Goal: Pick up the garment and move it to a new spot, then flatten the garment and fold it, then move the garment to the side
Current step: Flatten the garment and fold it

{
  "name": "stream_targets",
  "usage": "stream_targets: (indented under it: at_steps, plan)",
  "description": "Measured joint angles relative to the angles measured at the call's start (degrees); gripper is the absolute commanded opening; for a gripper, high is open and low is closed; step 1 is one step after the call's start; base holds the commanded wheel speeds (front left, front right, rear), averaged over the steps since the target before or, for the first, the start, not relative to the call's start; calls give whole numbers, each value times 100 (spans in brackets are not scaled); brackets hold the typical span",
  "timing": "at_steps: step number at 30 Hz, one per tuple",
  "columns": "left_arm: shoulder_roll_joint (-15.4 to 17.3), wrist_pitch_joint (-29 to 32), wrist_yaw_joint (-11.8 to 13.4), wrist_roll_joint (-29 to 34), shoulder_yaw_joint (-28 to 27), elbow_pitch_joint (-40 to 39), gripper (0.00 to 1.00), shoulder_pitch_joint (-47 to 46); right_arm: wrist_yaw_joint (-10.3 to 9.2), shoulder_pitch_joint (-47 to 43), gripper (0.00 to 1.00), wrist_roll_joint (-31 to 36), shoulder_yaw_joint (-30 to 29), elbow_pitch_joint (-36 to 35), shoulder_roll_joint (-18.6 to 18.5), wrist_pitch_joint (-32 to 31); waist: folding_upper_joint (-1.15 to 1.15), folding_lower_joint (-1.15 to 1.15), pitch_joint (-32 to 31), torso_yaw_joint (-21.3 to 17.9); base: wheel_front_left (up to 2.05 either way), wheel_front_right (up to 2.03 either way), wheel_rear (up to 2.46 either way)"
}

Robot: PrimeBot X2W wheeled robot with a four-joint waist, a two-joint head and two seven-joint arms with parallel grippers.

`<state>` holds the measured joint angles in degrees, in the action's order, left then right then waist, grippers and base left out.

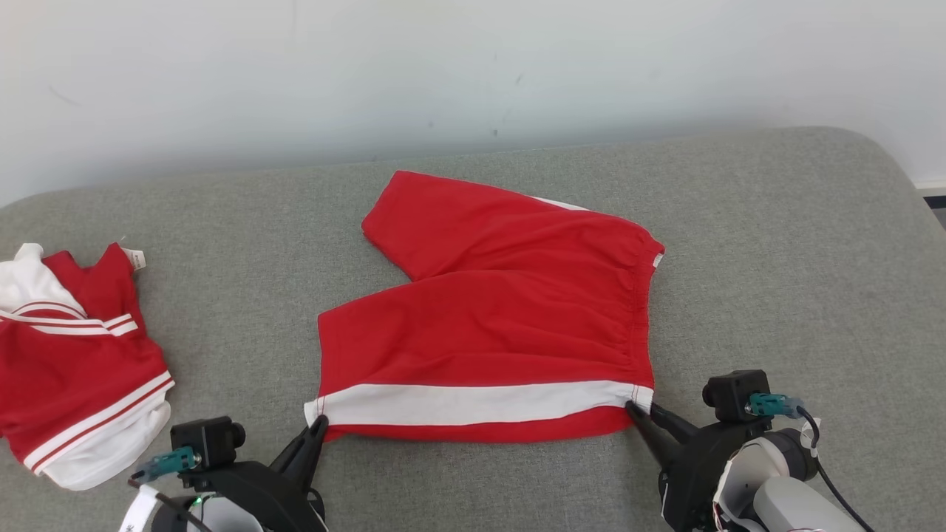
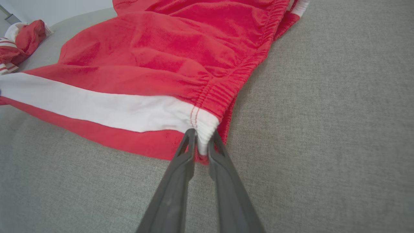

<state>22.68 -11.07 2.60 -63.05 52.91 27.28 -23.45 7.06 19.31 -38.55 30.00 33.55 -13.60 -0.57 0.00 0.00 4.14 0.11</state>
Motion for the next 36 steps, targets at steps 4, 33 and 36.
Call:
stream_targets:
  at_steps: [4,33,36]
  plan:
    - [40,1,97,24,18,1,100,1,0,0,100,-10,32,-57,3,-49,0,0,-11,-9,0,0,0]
    - [342,307,450,987,230,-180,100,-162,-862,81,100,730,354,-824,-185,-522,0,0,26,-165,0,0,0]
    - [342,349,452,1183,234,-132,100,-163,-973,89,100,793,367,-920,-188,-604,0,0,16,-167,0,0,0]
